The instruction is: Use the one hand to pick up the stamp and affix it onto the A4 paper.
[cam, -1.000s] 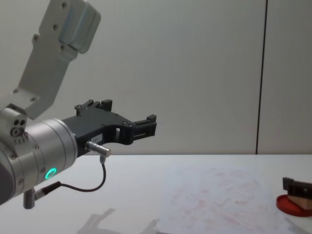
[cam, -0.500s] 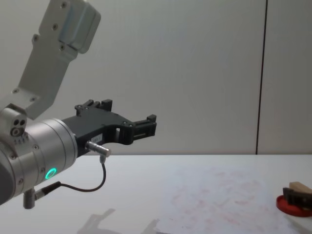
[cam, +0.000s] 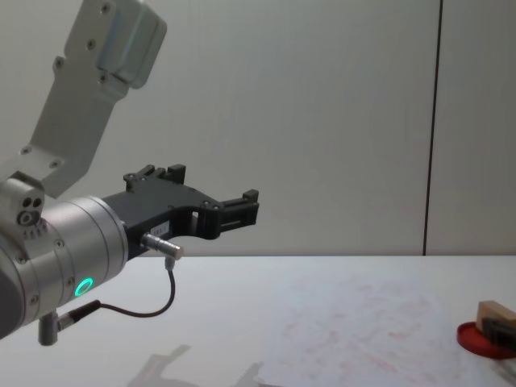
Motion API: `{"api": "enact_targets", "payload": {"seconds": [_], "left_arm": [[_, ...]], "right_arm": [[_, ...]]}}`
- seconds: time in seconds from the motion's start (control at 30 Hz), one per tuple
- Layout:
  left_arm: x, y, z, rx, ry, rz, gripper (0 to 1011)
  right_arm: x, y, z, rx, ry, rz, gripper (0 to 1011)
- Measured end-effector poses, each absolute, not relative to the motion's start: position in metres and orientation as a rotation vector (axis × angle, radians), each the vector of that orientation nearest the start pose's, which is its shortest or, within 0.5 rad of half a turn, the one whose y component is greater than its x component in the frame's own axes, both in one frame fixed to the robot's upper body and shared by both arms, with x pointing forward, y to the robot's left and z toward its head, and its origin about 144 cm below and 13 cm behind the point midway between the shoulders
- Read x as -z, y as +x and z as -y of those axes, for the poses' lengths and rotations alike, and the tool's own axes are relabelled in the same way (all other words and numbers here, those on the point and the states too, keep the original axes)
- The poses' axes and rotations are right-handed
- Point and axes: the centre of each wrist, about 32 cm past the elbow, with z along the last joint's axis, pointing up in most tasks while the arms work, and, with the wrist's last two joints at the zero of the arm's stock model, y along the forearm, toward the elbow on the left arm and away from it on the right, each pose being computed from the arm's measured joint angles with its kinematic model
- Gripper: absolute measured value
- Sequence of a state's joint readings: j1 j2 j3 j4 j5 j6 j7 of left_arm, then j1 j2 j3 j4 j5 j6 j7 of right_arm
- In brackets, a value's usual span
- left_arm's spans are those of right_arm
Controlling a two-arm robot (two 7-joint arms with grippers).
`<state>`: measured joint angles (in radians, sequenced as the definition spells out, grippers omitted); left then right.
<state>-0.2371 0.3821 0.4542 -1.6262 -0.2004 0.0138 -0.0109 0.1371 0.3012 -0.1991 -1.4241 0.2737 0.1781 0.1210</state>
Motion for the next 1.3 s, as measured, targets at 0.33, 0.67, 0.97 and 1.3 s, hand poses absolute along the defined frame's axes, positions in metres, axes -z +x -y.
{"api": "enact_targets", "payload": {"seconds": [0.33,0.67,0.97,1.3], "left_arm": [[-1.204,0.492,-0.198,-1.124,0.061,0.268,993],[-1.204,0.492,-0.198,-1.124,0.061,0.268,993],[-1.204,0.492,-0.198,-1.124,0.061,0.268,993],[-1.204,0.492,-0.198,-1.124,0.061,0.268,993]], "right_arm": [[-1.135,0.495,0.270,1.305,-0.213,-0.144,283],[-1.135,0.496,0.270,1.298,-0.183,-0.121,217],[-1.141,0.497,0.265,1.261,-0.128,-0.053,217],[-1.156,0.496,0.244,1.144,-0.060,-0.002,217]]}}
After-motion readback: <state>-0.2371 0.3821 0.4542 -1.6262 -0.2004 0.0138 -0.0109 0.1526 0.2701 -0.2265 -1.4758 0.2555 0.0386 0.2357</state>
